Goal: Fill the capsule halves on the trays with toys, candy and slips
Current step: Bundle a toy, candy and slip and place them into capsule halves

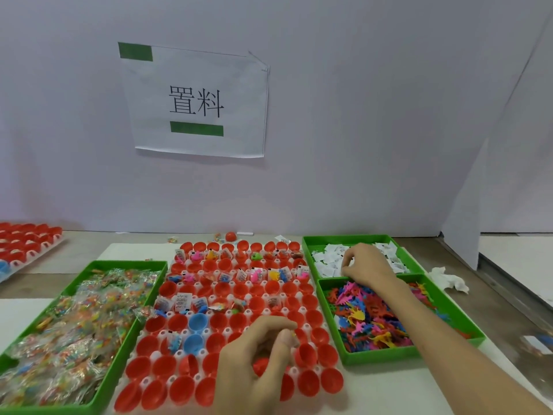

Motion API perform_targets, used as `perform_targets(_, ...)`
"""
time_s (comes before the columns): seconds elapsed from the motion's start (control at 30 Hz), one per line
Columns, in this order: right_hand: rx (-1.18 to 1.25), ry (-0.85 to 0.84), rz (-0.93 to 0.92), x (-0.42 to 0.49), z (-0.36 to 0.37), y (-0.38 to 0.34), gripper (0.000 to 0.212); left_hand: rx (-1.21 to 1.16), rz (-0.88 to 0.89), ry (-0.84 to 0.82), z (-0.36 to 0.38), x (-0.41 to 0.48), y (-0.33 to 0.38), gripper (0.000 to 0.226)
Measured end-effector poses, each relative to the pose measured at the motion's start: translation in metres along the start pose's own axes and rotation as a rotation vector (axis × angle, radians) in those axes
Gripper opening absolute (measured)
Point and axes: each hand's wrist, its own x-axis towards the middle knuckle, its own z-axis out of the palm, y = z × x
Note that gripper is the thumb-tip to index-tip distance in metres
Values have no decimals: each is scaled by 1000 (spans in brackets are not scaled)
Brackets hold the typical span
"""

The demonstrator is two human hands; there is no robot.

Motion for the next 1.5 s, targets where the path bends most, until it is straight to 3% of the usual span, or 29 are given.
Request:
perform_targets(0.13,-1,39,-6,-2,1,1,7,34,-41,-12,-1,-1,-3,35)
perform_targets(0.23,-41,-12,-3,-1,-1,3,30,21,-68,-29,-2,-1,-3,39)
perform_targets(0.3,-59,21,-16,1,-1,1,20,15,-77,-24,-3,-1,-2,41)
perform_targets(0.4,-41,98,-38,-2,5,-1,2,-24,-112,-4,-3,0,-2,42)
perform_targets(0.53,107,237,-40,-9,3,0,6,-63,-165,6,-5,2,1,38)
perform_targets(0.67,348,439,-112,-39,-20,-24,16,-101,-205,21,-8,4,1,20)
perform_targets(0.73,582,381,-166,-69,-33,-40,14,-130,-237,23,-9,5,-1,19)
perform_targets(0.83,940,141,-244,-125,-44,-63,14,-212,-303,25,-11,7,-2,31)
perform_targets(0.93,1130,-38,-273,-163,-37,-79,14,-331,-371,42,-11,8,-3,29)
perform_targets(1.07,1107,-48,-241,-174,-18,-88,19,-370,-379,2,-11,8,-3,18)
perform_targets(1.23,1044,-8,-246,-176,-9,-83,25,-346,-303,-84,-8,5,1,28)
perform_targets(1.5,1043,11,-322,-177,-6,-84,24,-393,-335,-62,-4,2,2,21)
